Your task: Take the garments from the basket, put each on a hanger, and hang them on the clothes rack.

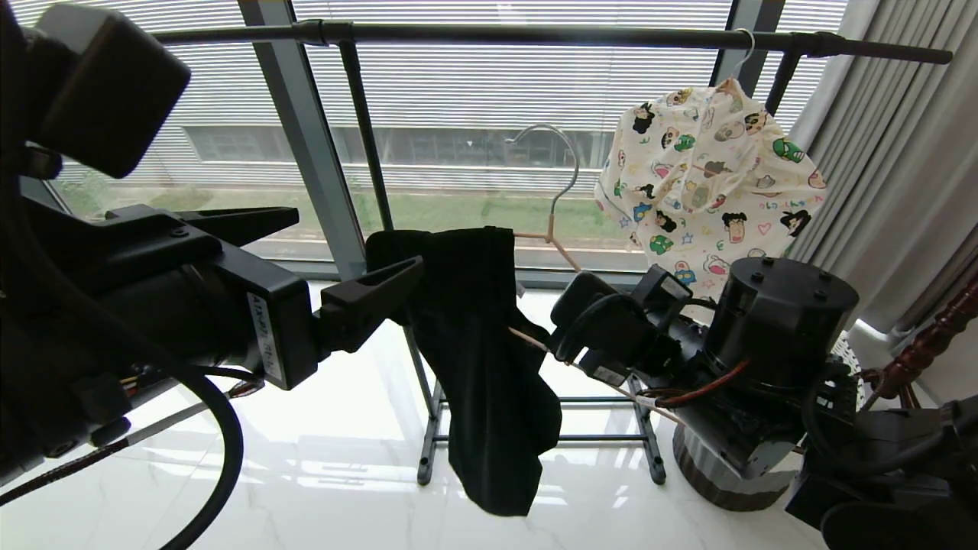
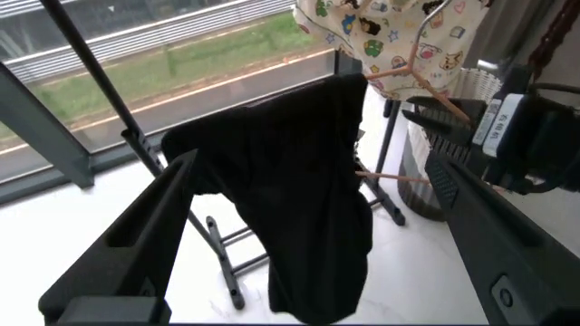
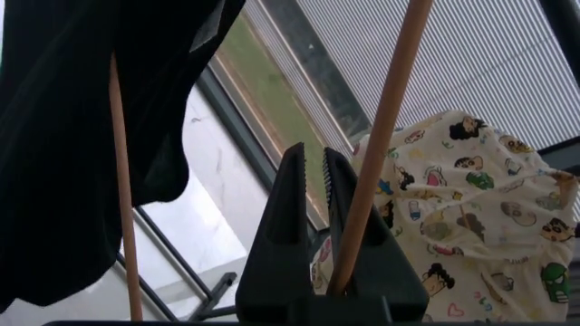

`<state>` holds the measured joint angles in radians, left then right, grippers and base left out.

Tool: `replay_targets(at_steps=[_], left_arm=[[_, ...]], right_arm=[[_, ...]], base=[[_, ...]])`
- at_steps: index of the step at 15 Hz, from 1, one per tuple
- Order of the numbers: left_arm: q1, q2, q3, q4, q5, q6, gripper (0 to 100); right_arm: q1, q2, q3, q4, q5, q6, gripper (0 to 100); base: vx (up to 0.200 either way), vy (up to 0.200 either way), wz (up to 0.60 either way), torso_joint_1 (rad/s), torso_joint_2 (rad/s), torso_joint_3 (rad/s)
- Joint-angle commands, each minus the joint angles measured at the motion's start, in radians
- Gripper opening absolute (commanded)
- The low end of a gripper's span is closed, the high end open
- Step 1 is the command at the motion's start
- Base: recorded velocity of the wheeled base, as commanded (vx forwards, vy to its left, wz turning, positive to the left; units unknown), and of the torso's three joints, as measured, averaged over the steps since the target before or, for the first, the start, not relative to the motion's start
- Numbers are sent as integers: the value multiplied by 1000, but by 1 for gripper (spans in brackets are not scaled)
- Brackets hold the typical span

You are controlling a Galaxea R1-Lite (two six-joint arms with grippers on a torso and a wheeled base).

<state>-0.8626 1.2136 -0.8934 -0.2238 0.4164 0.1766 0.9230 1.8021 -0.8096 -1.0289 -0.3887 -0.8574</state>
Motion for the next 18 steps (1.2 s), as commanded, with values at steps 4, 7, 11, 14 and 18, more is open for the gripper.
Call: replay_targets(at_steps=[4, 7, 11, 14, 18], left_arm=[[304, -138, 232, 0, -492, 340, 100], [398, -160, 337, 0, -703, 474, 100], [298, -152, 369, 0, -754, 475, 100], [254, -117, 370, 0, -752, 500, 100], [249, -31, 387, 0, -754, 518, 100]], right_arm=[[-4, -124, 170, 0, 180, -112, 0], [4, -170, 224, 0, 251, -161, 0], [73, -172, 256, 0, 258, -190, 0], [131, -150, 254, 0, 257, -199, 0], [209, -136, 254, 0, 257, -222, 0]], base=[[0, 0, 0, 0, 0, 0], [0, 0, 0, 0, 0, 0], [0, 0, 0, 0, 0, 0], [0, 0, 0, 0, 0, 0], [0, 0, 0, 0, 0, 0]])
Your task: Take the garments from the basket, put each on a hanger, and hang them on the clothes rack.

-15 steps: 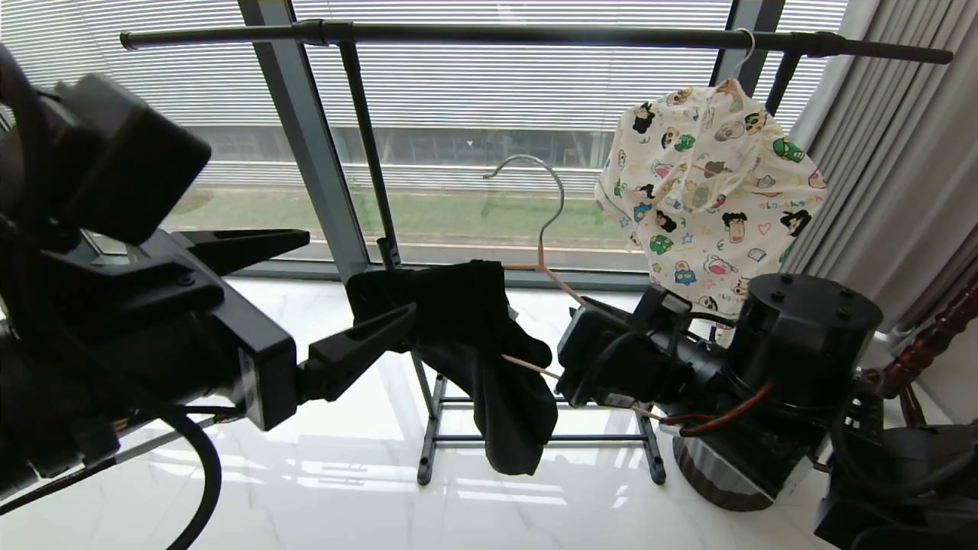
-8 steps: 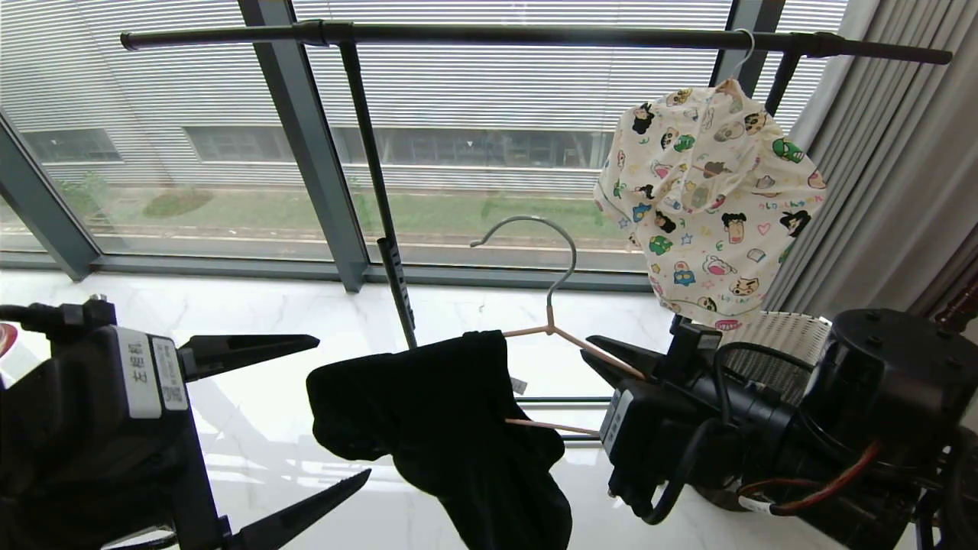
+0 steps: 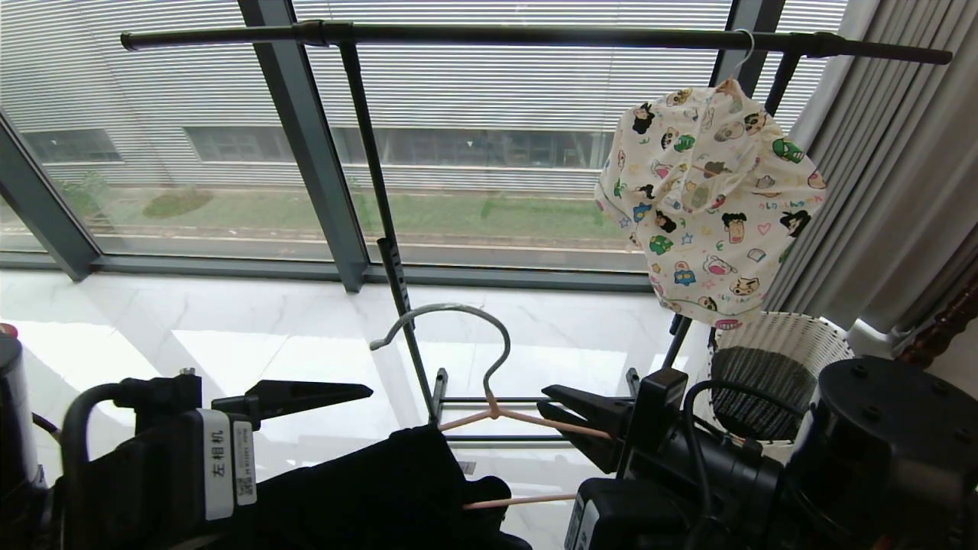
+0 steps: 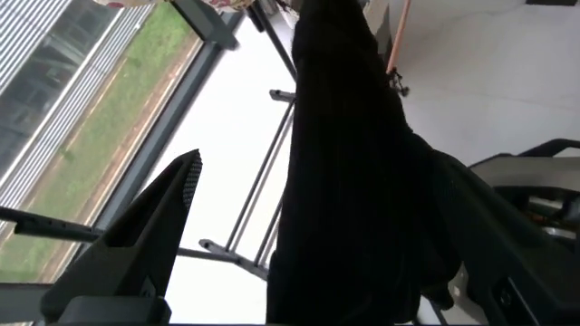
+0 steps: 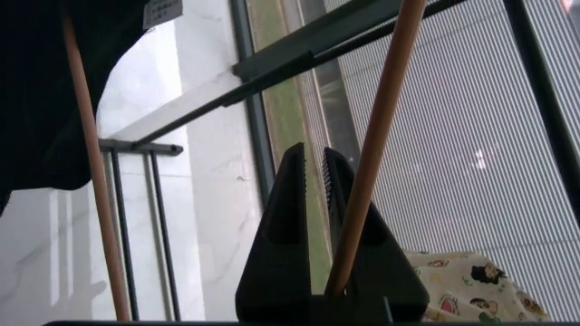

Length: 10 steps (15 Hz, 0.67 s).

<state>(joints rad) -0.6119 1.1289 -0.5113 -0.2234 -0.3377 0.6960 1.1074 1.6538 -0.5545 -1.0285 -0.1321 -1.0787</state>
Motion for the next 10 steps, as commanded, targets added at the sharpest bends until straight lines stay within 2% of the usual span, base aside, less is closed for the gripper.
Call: replay_targets(at_steps=[1, 4, 5, 7, 10], left_arm=[[-2, 61, 7, -1, 0, -1, 100], [1, 94, 19, -1, 0, -9, 100], [1, 94, 22, -1, 0, -23, 0], [1, 89, 22, -1, 0, -70, 0], [0, 86, 22, -1, 0, -99, 0]], right_arm=[[31, 12, 1, -1, -1, -1, 0], [45, 12, -1, -1, 2, -15, 0], [46, 12, -1, -1, 2, -17, 0], [49, 12, -2, -1, 2, -17, 0], [49, 12, -1, -1, 2, -15, 0]], base=[[0, 0, 0, 0, 0, 0], [0, 0, 0, 0, 0, 0], [0, 0, 0, 0, 0, 0], [0, 0, 0, 0, 0, 0], [0, 0, 0, 0, 0, 0]])
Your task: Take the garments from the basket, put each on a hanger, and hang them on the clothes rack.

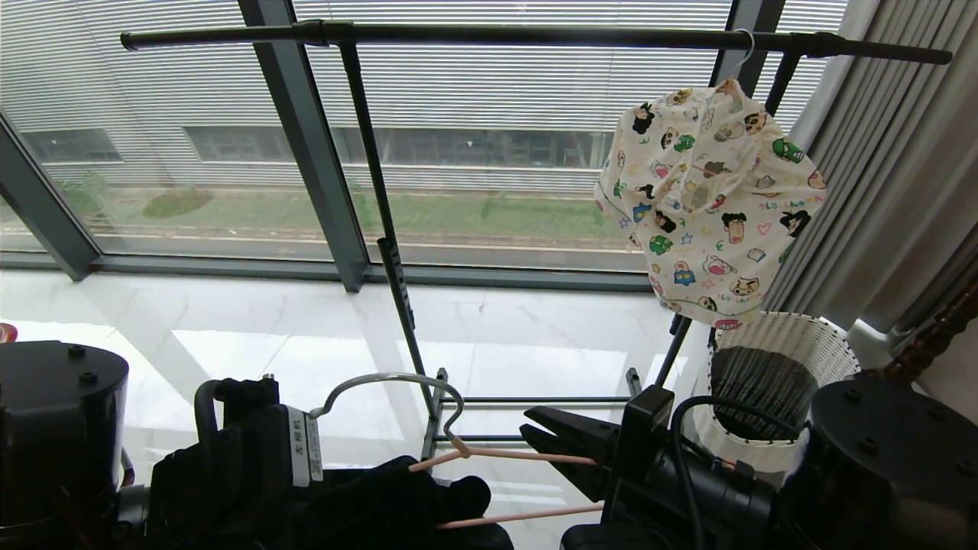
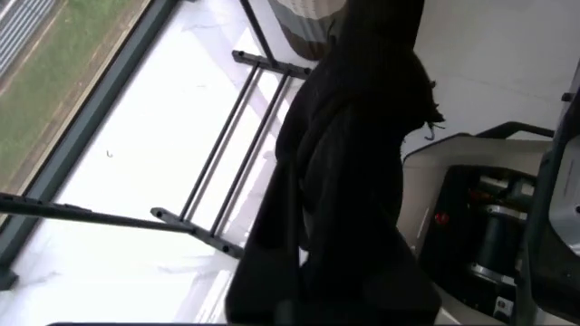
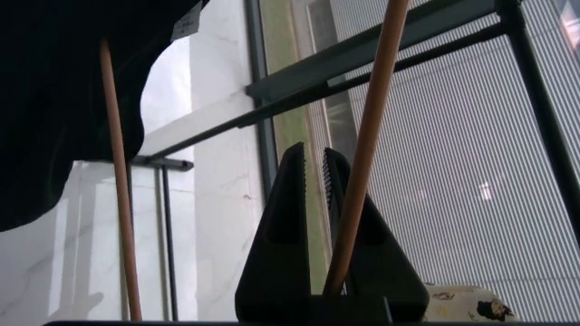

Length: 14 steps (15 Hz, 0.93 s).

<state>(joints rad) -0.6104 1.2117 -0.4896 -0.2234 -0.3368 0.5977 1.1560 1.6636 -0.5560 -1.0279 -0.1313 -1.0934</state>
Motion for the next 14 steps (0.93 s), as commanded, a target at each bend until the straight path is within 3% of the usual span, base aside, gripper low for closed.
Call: replay_targets(at_steps=[1, 4, 5, 8, 14], left_arm=[[-2, 3, 0, -1, -1, -4, 0], [-2, 3, 0, -1, -1, -29, 0], [0, 5, 2, -1, 1, -41, 0], [14, 6, 3, -1, 27, -84, 0], [123, -47, 82, -4, 153, -70, 0]], right_arm=[[1, 2, 1, -1, 1, 0, 0], [1, 2, 24, -1, 1, 23, 0], [11, 2, 42, -1, 1, 56, 100], [14, -13, 62, -3, -1, 99, 100], [-84, -50, 62, -3, -2, 135, 100]], base=[[0, 0, 0, 0, 0, 0], [0, 0, 0, 0, 0, 0], [0, 0, 0, 0, 0, 0], [0, 0, 0, 0, 0, 0], [0, 0, 0, 0, 0, 0]])
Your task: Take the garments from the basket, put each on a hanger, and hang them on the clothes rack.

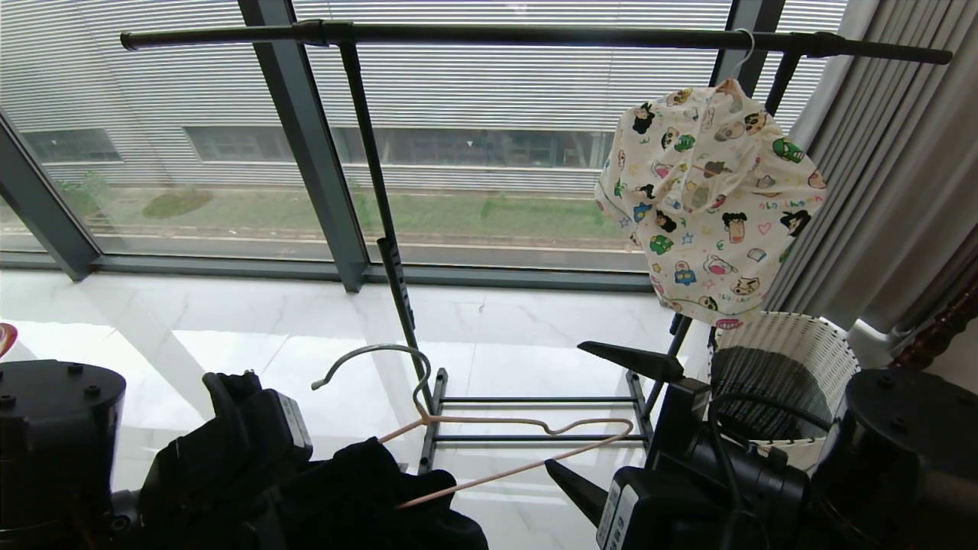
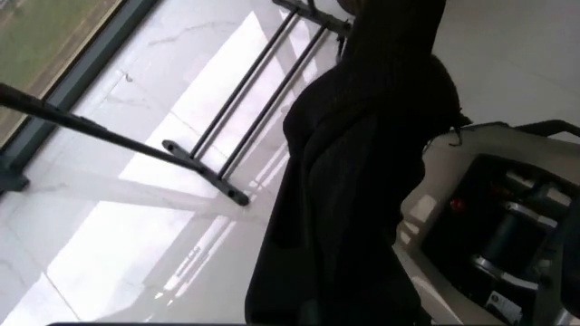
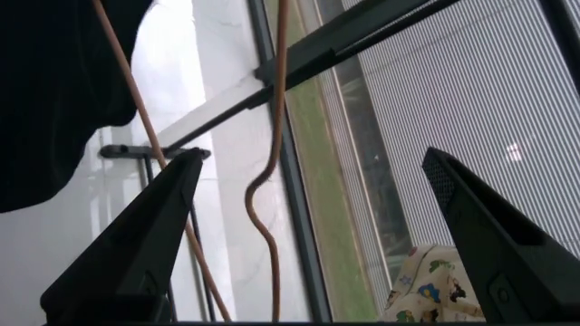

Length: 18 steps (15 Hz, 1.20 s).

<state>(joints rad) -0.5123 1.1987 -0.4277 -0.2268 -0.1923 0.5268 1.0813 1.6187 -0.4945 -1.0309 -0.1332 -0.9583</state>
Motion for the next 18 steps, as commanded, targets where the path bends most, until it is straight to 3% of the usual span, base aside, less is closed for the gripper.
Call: replay_targets(at_steps=[1, 3, 6, 8, 12, 15, 18], left_arm=[[34, -42, 21, 0, 17, 1, 0], [84, -54, 17, -2, 70, 9, 0], [198, -61, 58, 0, 80, 9, 0], [201, -51, 36, 0, 80, 7, 0], [222, 27, -111, -8, 79, -5, 0], [222, 36, -118, -8, 76, -4, 0], [179, 35, -115, -54, 74, -4, 0]], right_arm=[[-9, 0, 1, 0, 0, 12, 100], [-3, 26, -1, 0, 1, 56, 100], [-4, 56, 2, 0, 1, 72, 100], [-3, 70, 8, -2, 1, 81, 100], [11, 92, 19, 0, 1, 256, 100], [12, 118, 22, 0, 0, 283, 100], [22, 208, -36, -2, 0, 457, 100]], base=[[0, 0, 0, 0, 0, 0], [0, 0, 0, 0, 0, 0], [0, 0, 0, 0, 0, 0], [0, 0, 0, 0, 0, 0], [0, 0, 0, 0, 0, 0], [0, 0, 0, 0, 0, 0], [0, 0, 0, 0, 0, 0]])
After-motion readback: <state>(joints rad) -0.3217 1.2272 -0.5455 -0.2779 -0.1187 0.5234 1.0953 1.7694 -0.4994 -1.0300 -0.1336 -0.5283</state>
